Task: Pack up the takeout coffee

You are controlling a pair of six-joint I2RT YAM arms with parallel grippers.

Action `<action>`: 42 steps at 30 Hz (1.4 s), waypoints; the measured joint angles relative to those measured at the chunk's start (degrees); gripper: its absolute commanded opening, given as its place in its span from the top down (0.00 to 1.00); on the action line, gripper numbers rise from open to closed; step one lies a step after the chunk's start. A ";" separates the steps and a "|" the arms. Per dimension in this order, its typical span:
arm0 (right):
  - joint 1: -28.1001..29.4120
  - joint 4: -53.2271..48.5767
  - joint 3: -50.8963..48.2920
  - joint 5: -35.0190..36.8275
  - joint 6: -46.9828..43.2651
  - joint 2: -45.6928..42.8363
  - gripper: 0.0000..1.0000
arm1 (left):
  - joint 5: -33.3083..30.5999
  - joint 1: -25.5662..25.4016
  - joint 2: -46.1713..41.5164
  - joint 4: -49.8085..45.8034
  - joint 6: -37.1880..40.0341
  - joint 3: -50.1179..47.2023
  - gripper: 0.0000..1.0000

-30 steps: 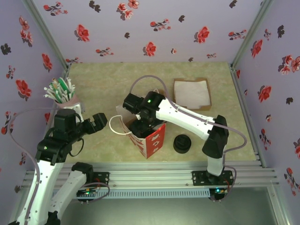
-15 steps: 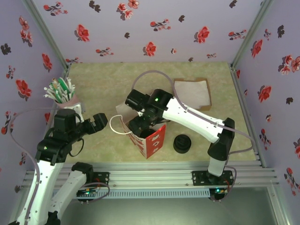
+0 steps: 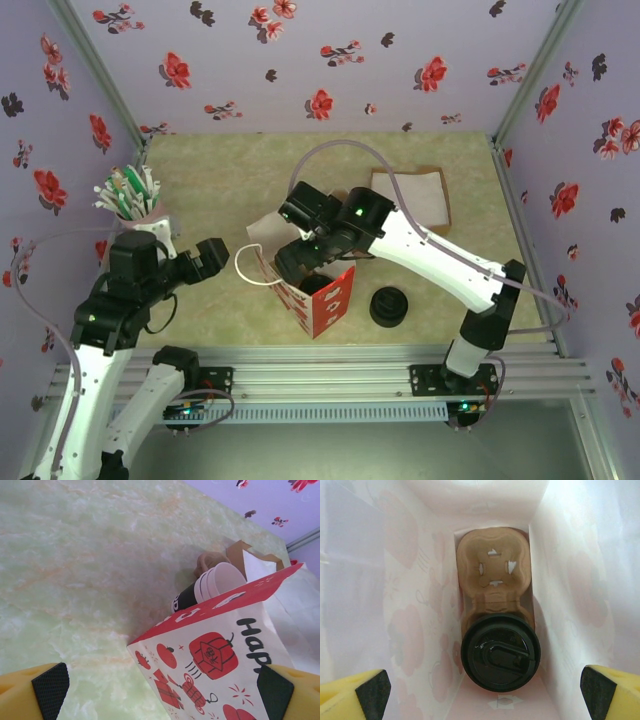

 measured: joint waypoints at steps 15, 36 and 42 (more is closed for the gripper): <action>0.39 3.85 -0.46 -0.04 0.50 -6.47 0.01 | 0.57 0.00 0.00 -0.07 0.04 3.61 0.01; 0.63 16.24 -12.39 2.75 0.44 -28.22 0.01 | 0.55 0.00 0.15 -0.59 2.89 12.44 0.01; 0.63 17.90 -17.51 7.87 0.46 -35.91 0.01 | 0.07 0.02 0.13 -0.61 3.89 14.49 0.01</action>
